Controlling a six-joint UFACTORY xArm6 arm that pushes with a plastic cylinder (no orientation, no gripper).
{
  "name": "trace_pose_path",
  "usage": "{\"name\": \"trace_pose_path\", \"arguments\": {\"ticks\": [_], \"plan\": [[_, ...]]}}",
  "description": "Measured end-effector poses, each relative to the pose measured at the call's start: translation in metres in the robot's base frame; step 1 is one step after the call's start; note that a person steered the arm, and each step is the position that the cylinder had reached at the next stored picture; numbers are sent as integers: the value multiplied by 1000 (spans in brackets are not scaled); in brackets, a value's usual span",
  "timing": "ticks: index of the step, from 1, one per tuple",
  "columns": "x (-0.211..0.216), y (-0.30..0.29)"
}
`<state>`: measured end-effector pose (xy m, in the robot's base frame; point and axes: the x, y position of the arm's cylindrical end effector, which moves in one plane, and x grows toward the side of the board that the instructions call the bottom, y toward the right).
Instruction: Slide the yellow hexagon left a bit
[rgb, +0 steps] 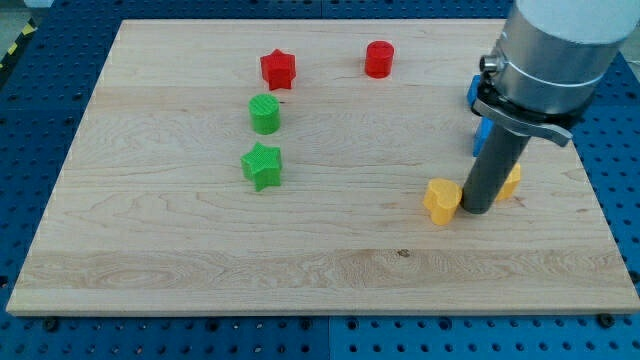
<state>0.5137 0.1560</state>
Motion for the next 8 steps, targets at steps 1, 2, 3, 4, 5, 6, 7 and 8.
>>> {"name": "trace_pose_path", "arguments": {"ticks": [1, 2, 3, 4, 5, 6, 7, 8], "plan": [[-1, -13], [-1, -27], [4, -23], [27, 6], [29, 57], [25, 111], [-5, 140], [-17, 141]]}}
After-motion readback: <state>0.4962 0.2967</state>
